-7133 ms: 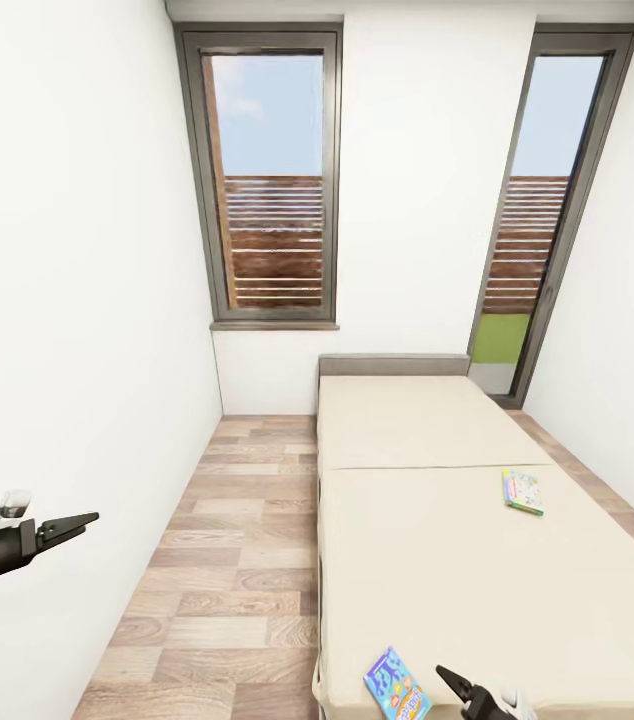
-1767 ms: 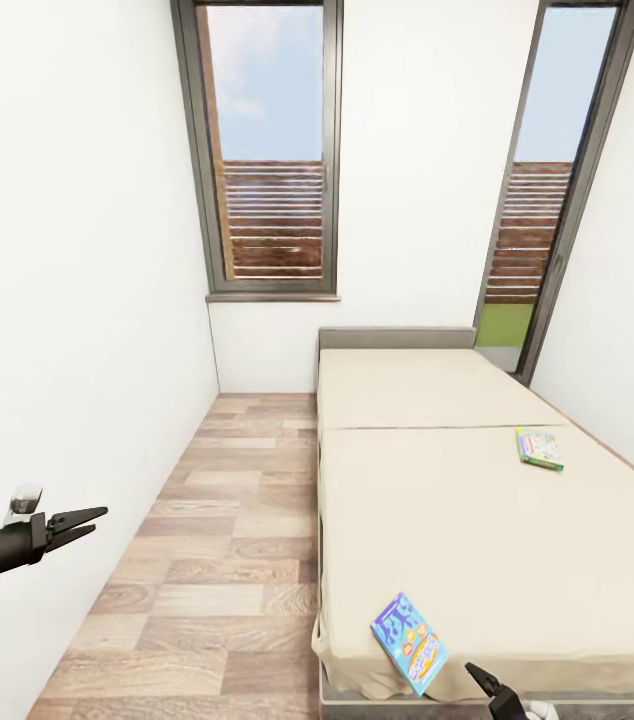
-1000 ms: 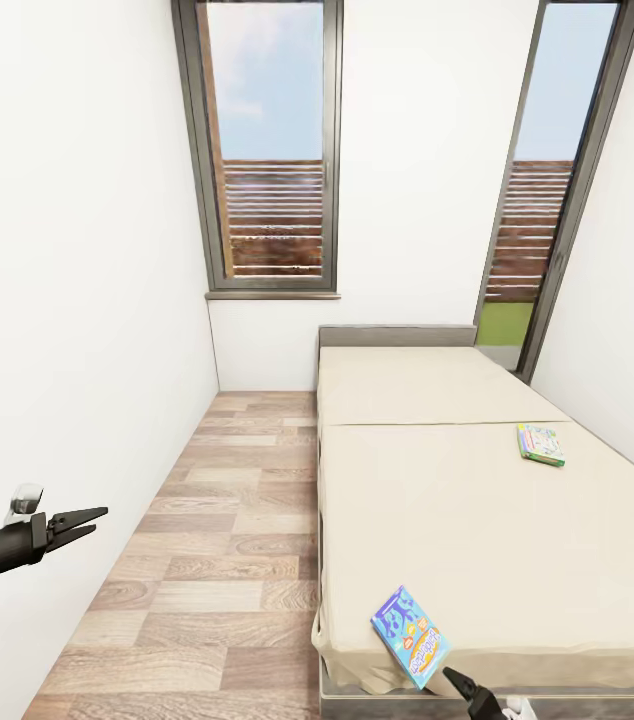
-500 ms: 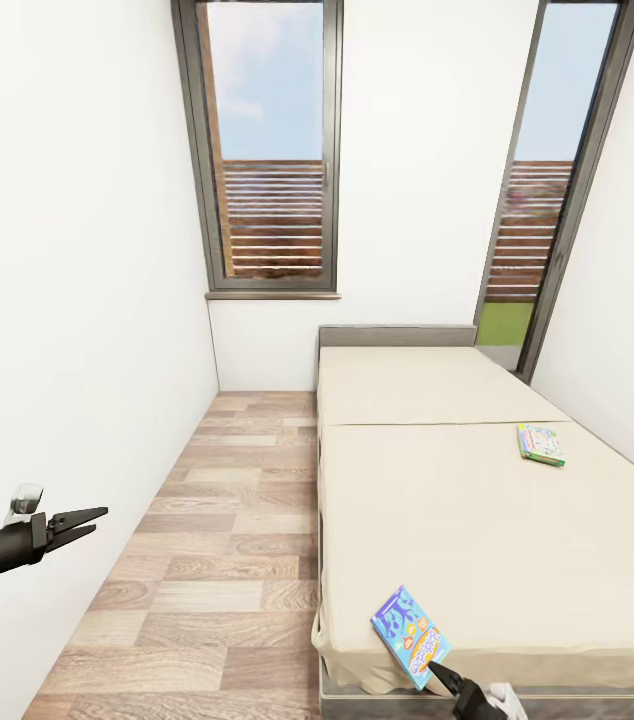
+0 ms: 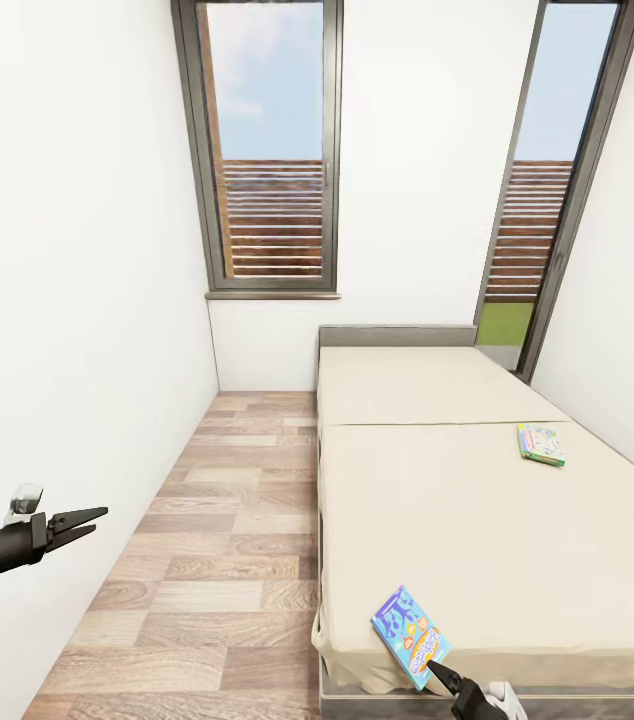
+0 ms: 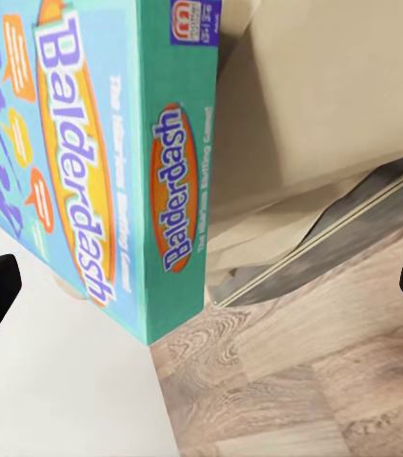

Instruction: Put all the toys in the child's room - the three board games (two on the bed and one on the table), the two jigsaw puzzles on the table, and the tennis ball on the table - inside the toy box on the table in the child's room.

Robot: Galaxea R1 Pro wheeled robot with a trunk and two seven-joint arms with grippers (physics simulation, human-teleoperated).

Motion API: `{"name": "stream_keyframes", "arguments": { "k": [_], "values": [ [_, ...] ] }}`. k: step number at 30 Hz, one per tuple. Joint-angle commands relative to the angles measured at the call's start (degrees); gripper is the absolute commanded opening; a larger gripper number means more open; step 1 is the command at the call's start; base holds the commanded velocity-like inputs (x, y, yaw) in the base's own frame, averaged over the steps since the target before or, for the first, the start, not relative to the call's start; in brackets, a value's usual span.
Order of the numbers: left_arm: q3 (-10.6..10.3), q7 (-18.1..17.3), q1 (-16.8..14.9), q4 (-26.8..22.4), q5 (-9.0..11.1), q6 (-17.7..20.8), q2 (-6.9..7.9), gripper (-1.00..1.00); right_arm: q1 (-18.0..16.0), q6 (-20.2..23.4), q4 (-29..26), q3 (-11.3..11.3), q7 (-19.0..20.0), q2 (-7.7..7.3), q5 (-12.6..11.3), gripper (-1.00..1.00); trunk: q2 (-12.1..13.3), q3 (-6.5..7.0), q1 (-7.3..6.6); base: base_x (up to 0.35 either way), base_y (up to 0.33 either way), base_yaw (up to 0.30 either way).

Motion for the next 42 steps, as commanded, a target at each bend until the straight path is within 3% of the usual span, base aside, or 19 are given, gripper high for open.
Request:
{"name": "stream_keyframes", "arguments": {
  "k": [1,18,42],
  "values": [
    [0.09,-0.52,-0.06,-0.04,-0.6,0.58,-0.02,1.0,-0.04,0.49,0.01,-0.23,0.12,0.01,-0.34,1.0,-0.03,-0.06,-0.01,0.0,0.0,0.0],
    [0.09,-0.52,-0.06,-0.04,-0.6,0.58,-0.04,1.0,-0.09,0.41,-0.4,-0.22,2.83,0.01,-0.34,1.0,-0.03,-0.06,-0.01,0.0,0.0,0.0],
    [0.09,-0.52,-0.06,-0.04,-0.6,0.58,-0.04,1.0,-0.14,0.4,-0.45,-0.14,3.38,0.09,-0.34,1.0,-0.03,-0.06,-0.01,0.0,0.0,0.0]
  ]
}}
